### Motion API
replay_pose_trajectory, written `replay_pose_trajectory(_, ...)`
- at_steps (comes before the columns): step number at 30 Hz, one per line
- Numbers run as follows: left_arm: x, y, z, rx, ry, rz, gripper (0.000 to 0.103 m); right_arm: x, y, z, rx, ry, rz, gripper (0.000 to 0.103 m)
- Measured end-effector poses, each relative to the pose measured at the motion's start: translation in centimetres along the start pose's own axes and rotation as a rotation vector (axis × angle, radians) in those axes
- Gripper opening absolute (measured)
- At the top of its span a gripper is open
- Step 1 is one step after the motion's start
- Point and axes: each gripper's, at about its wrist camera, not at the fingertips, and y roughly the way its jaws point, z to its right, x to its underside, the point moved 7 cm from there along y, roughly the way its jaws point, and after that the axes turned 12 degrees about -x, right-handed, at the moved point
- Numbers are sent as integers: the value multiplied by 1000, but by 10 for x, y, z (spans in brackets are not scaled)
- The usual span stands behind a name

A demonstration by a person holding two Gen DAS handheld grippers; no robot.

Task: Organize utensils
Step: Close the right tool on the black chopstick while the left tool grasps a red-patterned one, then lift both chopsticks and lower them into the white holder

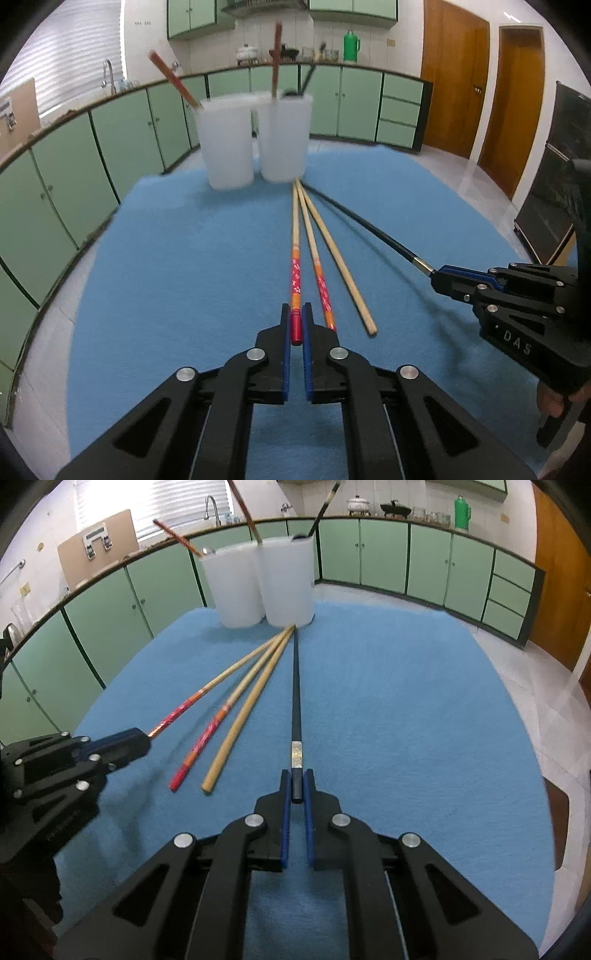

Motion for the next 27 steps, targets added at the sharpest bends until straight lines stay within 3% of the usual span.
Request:
replay_pose_trajectory(13, -75, -70, -29, -13, -17, 219, 5, -66, -59, -9, -14, -65, 144, 6)
replay_pose_trajectory(27, -134, -96, -30, -10, 33, 336, 5, -144, -107, -23, -52, -153, 236, 6)
